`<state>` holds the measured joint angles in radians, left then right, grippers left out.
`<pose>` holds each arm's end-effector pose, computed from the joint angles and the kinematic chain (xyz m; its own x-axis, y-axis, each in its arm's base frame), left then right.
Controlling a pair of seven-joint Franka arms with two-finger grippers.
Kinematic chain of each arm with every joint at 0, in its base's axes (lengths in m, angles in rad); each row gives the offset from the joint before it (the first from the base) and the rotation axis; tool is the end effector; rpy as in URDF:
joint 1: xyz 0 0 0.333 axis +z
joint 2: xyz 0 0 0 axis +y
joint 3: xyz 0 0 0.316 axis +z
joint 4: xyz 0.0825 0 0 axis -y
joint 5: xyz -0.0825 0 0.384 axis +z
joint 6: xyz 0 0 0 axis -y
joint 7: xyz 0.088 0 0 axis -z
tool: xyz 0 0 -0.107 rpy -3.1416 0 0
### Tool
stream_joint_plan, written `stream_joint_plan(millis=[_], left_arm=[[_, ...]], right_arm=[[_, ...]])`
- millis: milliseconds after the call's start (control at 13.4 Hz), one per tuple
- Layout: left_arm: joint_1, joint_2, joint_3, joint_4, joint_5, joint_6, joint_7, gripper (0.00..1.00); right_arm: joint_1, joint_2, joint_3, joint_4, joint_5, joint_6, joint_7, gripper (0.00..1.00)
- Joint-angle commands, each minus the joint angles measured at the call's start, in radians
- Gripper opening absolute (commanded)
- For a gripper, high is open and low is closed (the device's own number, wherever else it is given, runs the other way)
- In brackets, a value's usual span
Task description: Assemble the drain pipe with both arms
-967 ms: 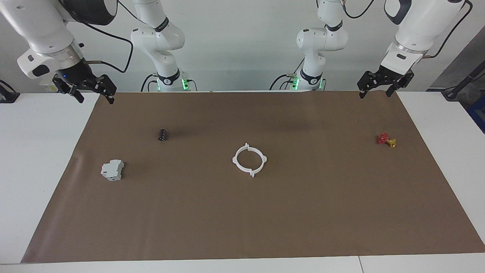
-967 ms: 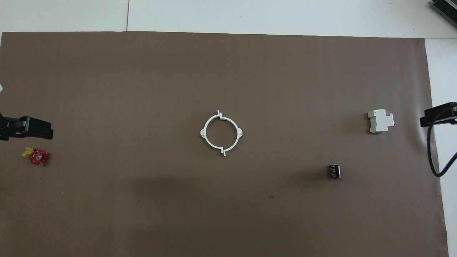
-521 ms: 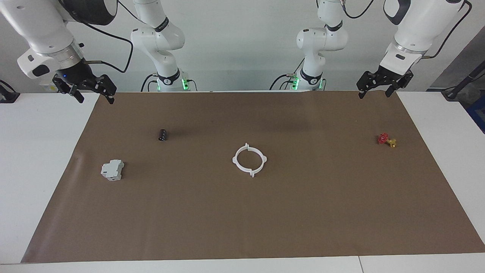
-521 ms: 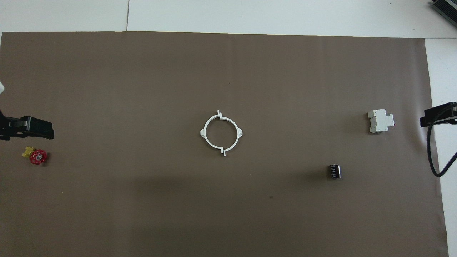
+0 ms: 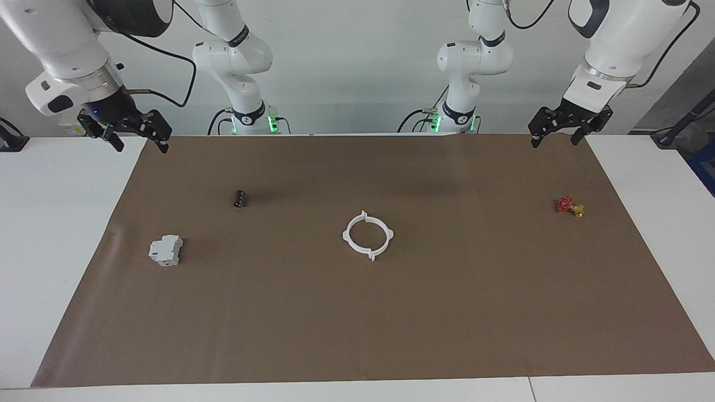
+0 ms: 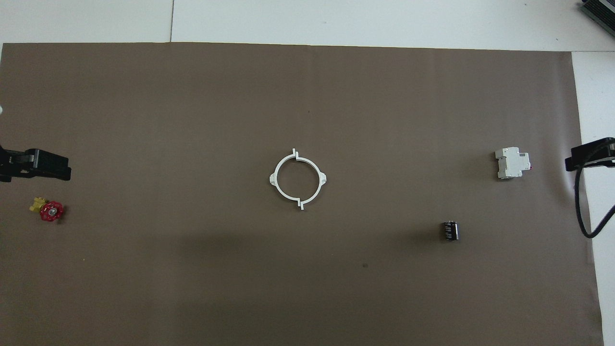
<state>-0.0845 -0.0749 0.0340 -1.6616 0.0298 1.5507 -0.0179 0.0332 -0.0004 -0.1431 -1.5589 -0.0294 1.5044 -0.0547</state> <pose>0.5275 -0.0227 0.6206 0.9989 -0.0322 -0.0355 -0.0332 -0.9991 -0.0279 0.5437 -0.0633 0.6247 0.9968 -0.0570 -0.0556 -0.0556 -0.9981 0.0263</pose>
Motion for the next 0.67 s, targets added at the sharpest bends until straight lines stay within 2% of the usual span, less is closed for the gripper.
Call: stream_joint_plan(millis=[0, 595], left_arm=[[0.005, 0.024, -0.003, 0.036, -0.016, -0.024, -0.017, 1.00], [0.005, 0.026, -0.003, 0.029, -0.017, -0.021, -0.022, 1.00]], right_arm=[[-0.004, -0.007, 0.004, -0.010, 0.008, 0.004, 0.012, 1.00], [-0.004, -0.007, 0.004, -0.010, 0.008, 0.004, 0.012, 1.00]])
